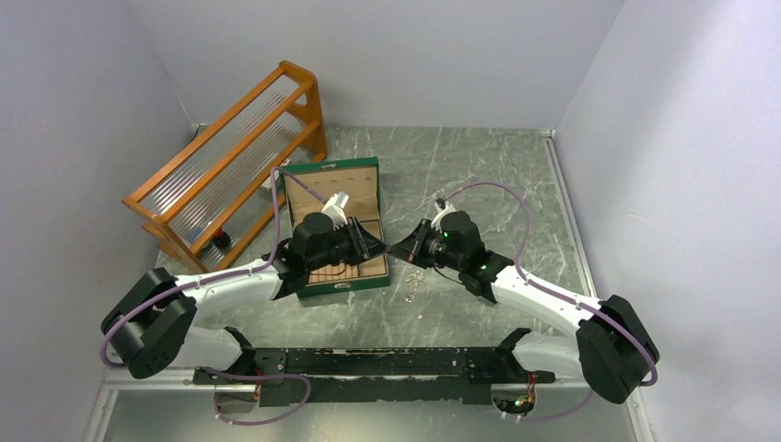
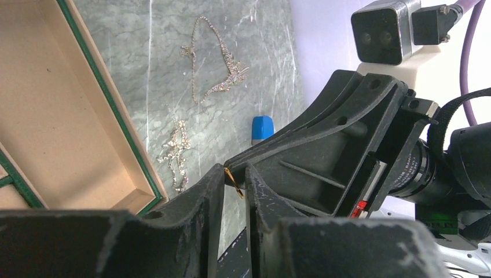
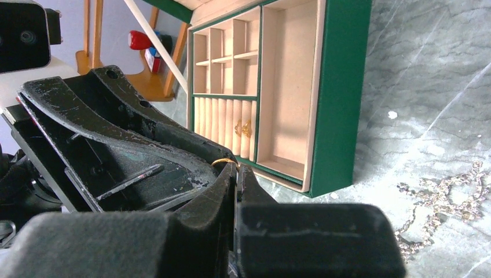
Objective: Organize the mixed jewelry
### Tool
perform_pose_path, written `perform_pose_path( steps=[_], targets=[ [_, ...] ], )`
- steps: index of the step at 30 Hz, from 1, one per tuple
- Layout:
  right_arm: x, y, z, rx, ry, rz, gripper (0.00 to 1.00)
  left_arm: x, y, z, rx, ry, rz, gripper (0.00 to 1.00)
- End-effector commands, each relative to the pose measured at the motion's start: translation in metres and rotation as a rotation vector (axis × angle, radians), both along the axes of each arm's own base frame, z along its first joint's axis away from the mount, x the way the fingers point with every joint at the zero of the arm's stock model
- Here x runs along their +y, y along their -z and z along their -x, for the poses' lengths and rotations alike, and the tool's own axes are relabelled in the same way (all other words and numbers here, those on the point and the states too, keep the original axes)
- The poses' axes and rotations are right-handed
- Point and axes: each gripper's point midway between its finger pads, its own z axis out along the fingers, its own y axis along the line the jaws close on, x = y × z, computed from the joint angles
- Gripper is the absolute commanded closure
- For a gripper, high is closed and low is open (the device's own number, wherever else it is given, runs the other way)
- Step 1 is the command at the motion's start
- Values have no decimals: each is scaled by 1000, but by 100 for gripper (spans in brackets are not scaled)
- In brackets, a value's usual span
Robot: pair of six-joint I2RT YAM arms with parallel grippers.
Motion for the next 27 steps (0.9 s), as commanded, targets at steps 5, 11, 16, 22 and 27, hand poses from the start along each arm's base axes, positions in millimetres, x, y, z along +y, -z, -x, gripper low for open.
perform_pose_path(
  steps=[5, 11, 16, 22, 27],
  targets=[
    [1, -11, -10, -28, 32, -24, 100, -1, -11, 13, -52, 59, 27, 80],
    [3, -10, -10, -30, 25, -30, 100, -2, -13, 15, -72, 82, 36, 94],
    [3, -15, -8, -28, 19, -43, 85, -1, -14, 15, -89, 90, 16, 95],
    [-8, -29, -7, -89, 46, -27, 61, 3, -22, 11, -145, 90, -34, 95],
    [-15, -51, -2, -192, 14, -31, 56, 4, -34, 13, -201, 162, -71, 95]
  ],
)
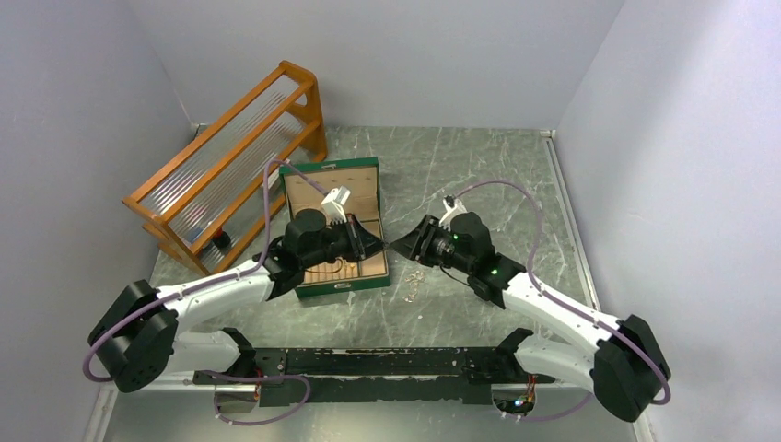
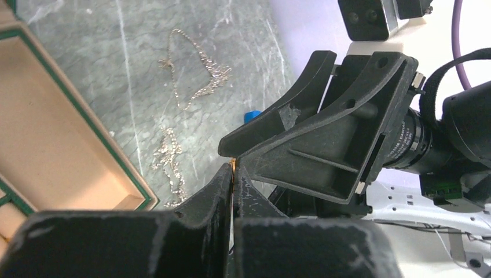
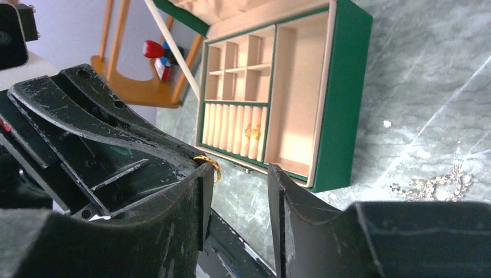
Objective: Organize the mixed jewelry
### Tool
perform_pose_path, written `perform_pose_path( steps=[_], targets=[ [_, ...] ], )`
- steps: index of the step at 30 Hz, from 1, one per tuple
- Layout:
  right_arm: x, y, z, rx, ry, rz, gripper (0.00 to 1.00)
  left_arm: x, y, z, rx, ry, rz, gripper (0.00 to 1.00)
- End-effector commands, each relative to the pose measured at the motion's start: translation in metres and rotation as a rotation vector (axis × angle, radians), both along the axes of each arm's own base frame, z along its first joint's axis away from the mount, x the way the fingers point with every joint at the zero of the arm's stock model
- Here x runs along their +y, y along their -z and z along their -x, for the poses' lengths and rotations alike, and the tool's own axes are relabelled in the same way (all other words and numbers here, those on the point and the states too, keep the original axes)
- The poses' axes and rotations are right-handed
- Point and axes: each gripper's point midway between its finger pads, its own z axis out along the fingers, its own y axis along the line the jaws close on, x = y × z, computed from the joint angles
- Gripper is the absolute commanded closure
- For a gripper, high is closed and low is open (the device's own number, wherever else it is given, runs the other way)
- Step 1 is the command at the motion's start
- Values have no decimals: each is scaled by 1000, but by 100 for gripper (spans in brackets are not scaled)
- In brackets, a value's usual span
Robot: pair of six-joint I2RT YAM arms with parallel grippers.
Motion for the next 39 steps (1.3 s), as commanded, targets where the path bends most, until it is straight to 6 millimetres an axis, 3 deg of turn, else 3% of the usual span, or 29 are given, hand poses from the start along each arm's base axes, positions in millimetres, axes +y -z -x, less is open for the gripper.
perform_pose_path(
  steps=[1, 7, 13, 24, 34, 39],
  targets=[
    [-6, -38, -4, -158, -14, -28, 56, 1, -13, 5, -69, 99, -53, 95],
    [-8, -69, 6, -284, -87, -57, 55, 15, -33, -1, -98, 138, -28, 95],
    [-3, -85, 13, -317, -131, -93, 56, 19, -61, 5, -167, 226, 14, 95],
    [26, -140, 48, -415, -408, -288, 47, 22, -109, 47, -321, 550, 123, 95],
    [28, -139, 56, -442, -462, -299, 50, 24, -126, 62, -384, 610, 189, 95],
    [27, -141, 63, -460, -491, -318, 62, 25, -127, 63, -396, 616, 178, 95]
  ],
)
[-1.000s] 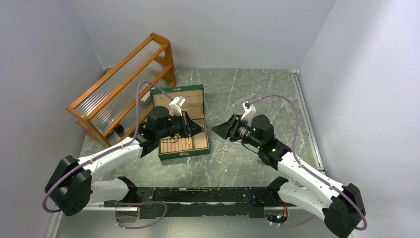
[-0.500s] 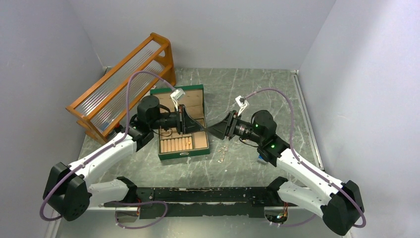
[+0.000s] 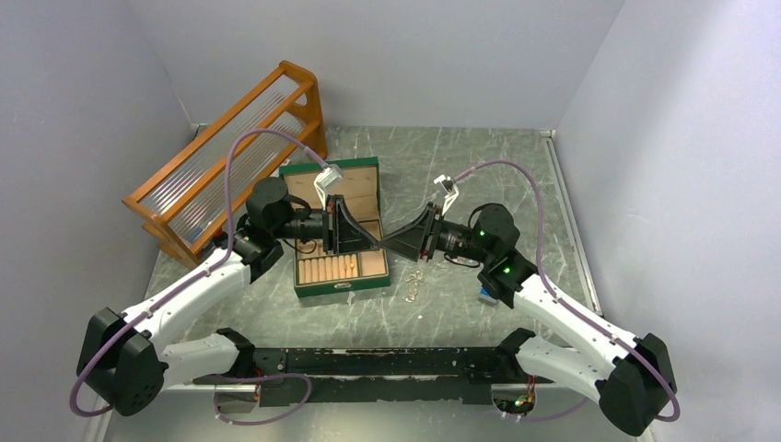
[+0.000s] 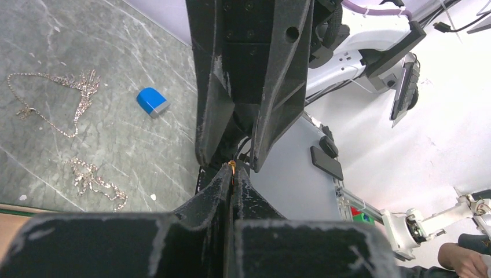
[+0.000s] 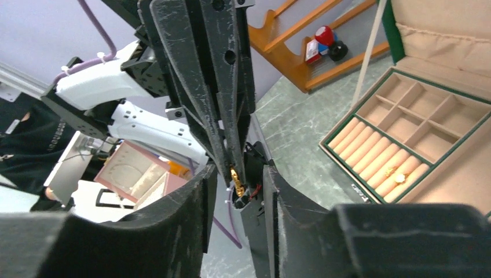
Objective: Organize the mixed jewelry
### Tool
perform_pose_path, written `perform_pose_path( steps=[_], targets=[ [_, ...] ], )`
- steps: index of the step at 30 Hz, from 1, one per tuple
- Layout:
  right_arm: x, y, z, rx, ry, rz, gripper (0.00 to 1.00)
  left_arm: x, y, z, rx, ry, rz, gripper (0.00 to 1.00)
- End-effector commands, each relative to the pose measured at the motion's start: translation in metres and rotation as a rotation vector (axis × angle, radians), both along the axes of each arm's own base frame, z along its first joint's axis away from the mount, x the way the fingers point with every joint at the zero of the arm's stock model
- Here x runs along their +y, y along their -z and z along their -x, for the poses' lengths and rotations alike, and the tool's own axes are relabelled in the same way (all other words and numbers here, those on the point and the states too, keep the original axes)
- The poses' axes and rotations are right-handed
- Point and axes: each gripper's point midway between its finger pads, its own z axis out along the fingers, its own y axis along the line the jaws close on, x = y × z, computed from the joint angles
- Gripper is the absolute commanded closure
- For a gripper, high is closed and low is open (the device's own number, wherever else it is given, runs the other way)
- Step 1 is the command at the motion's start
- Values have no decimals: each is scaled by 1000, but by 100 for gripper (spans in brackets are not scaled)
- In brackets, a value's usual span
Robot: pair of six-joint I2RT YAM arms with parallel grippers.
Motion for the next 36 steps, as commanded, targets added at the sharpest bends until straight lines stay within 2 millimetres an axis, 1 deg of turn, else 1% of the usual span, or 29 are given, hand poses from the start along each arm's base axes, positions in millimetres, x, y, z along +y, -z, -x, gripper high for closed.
perform_pose_path(
  steps=[1, 3, 6, 9, 12, 18, 27, 30, 32, 34, 36],
  targets=[
    [-2, -12, 12, -63, -53, -42, 65, 3, -15, 6, -72, 33, 31, 95],
    [-1, -11, 13, -69, -65, -39, 69, 3, -16, 6, -74, 32, 30, 95],
    [-1, -10, 15, -71, -75, -33, 70, 3, -16, 5, -75, 32, 34, 95],
    [-2, -7, 17, -74, -85, -21, 63, 3, -17, 5, -77, 33, 33, 95],
    [-4, -6, 21, -77, -92, -19, 63, 3, -17, 6, -75, 36, 35, 95],
    [-3, -4, 21, -76, -101, -11, 76, 3, -17, 7, -71, 40, 42, 95],
    [0, -4, 16, -73, -97, -7, 87, 2, -16, 8, -57, 55, 54, 95],
    [0, -4, 16, -69, -95, -9, 94, 1, -15, 8, -59, 59, 53, 95],
    [0, -3, 15, -66, -91, -6, 96, 2, -14, 8, -58, 61, 52, 95],
    [0, -4, 15, -70, -91, -7, 96, 1, -14, 9, -62, 62, 51, 95],
    [0, -4, 15, -72, -90, -4, 89, 1, -14, 8, -64, 63, 51, 95]
  ],
)
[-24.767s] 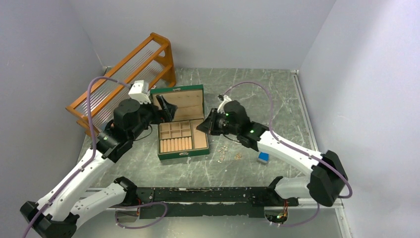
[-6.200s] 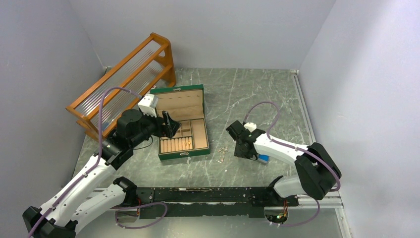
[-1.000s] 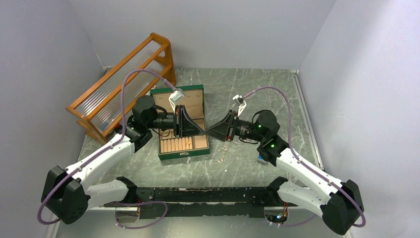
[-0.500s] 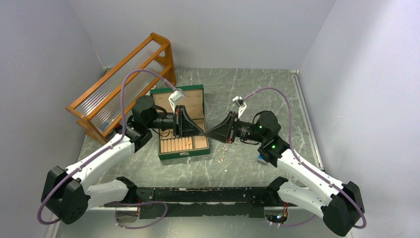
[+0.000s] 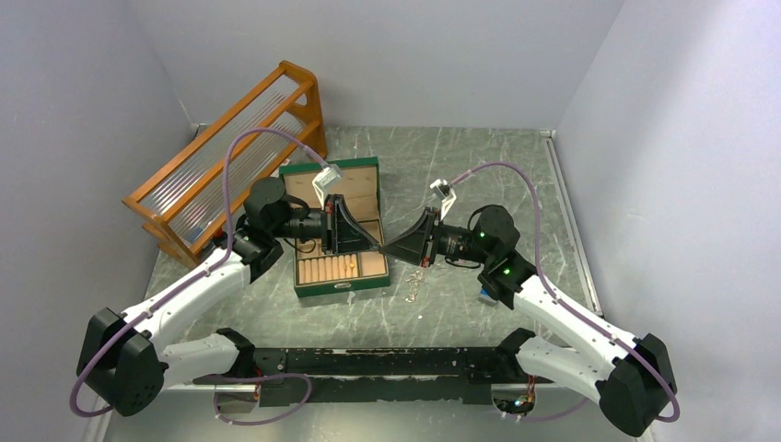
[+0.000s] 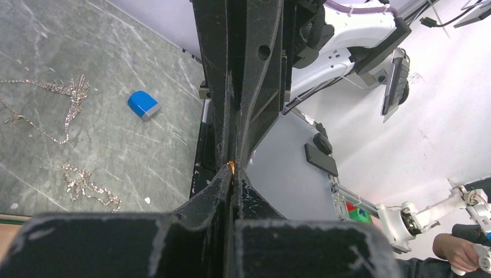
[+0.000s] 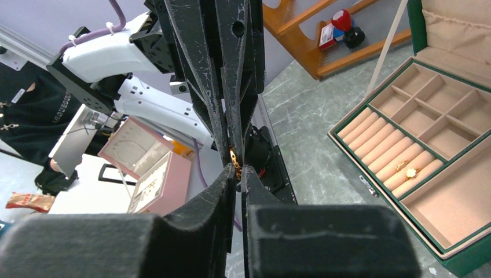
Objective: Organize the mixed jewelry
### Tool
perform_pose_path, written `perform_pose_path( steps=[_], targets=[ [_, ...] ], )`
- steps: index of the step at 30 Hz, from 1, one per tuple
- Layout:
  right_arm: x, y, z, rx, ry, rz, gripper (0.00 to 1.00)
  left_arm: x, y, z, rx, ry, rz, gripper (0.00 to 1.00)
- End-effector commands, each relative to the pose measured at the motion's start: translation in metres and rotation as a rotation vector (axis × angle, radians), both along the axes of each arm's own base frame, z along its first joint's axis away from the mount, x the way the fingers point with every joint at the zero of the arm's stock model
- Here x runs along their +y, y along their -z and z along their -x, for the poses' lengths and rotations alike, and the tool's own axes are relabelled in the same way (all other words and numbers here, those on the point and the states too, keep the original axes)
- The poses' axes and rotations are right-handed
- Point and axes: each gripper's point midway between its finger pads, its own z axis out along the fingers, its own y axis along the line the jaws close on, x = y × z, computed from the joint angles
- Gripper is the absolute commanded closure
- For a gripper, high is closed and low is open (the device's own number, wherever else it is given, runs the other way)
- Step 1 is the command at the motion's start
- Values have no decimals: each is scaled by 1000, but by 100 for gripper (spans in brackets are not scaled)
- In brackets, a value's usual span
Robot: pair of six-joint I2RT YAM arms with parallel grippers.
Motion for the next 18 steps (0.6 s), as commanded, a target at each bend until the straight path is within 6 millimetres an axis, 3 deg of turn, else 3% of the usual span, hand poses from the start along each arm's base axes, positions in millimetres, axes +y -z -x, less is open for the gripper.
perform_pose_path(
  steps=[1, 11, 18],
  targets=[
    [-1, -7, -1, -31, 2, -10, 86, 1, -7, 2, -53, 27, 30, 95],
    [-3, -20, 4, -64, -5, -56, 81, 2, -6, 4, -59, 36, 26, 95],
    [-1, -18, 3, -52, -14, -57, 91, 2, -8, 6, -55, 43, 35, 95]
  ],
)
